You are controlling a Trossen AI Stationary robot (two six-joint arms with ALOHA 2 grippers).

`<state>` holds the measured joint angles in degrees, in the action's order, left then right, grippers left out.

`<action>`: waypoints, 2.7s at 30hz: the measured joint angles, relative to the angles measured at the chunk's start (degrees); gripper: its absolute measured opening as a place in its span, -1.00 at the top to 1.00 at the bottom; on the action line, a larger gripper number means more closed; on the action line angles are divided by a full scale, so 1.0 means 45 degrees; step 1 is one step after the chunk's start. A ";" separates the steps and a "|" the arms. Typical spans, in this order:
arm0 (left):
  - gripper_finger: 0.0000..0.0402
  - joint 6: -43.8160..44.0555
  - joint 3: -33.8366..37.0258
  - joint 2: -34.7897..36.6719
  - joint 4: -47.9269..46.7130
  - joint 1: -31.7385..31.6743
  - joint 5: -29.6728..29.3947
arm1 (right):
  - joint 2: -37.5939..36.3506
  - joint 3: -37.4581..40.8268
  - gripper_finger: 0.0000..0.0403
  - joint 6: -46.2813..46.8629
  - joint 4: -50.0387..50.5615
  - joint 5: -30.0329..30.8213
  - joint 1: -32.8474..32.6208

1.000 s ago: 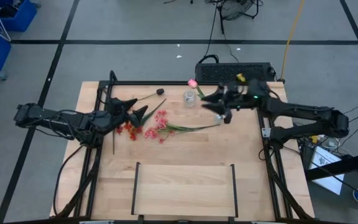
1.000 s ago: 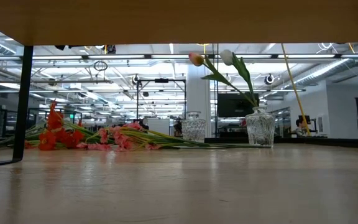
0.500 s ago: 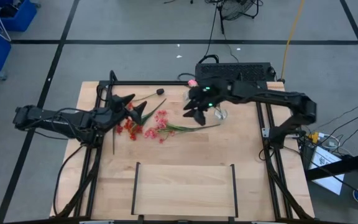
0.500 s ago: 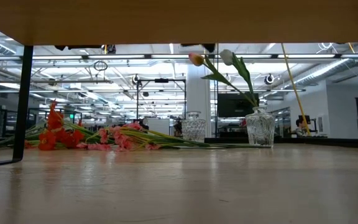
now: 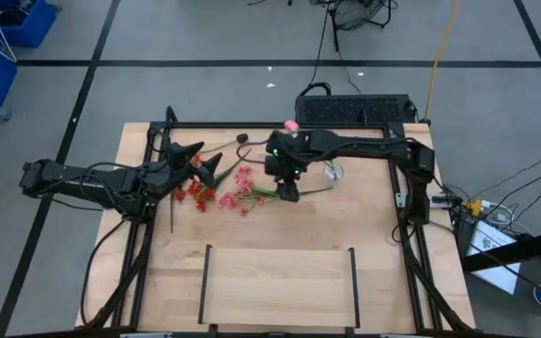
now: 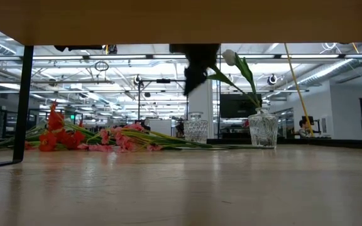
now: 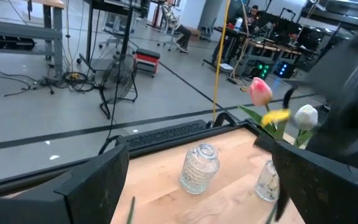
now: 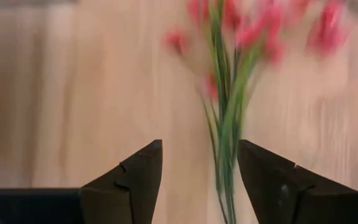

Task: Pick and place flowers into a vace then onto a shelf
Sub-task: Put the pink flowers into the right transparent vase

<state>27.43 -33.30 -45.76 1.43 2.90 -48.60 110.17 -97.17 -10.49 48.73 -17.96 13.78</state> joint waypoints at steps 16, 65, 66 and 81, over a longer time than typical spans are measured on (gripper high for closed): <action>-0.99 0.0012 0.0000 0.0001 -0.0066 0.0000 0.0249 | 0.1642 0.0007 0.01 -0.0586 -0.0976 -0.0106 -0.0005; -0.99 -0.0044 0.0005 0.0002 -0.0761 -0.0068 0.0589 | 0.3174 0.0026 0.94 0.1162 -0.1862 -0.0451 0.0182; -0.99 -0.0047 0.0006 0.0004 -0.0758 -0.0068 0.0589 | 0.3052 0.0026 0.96 0.1217 -0.1952 -0.0444 0.0235; -0.99 -0.0047 0.0010 0.0002 -0.0757 -0.0068 0.0846 | 0.0410 0.0026 0.99 0.3831 -0.4848 -0.0336 0.1243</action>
<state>27.22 -33.26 -45.75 -1.97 2.59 -44.80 112.01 -97.06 6.75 26.92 -19.47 19.37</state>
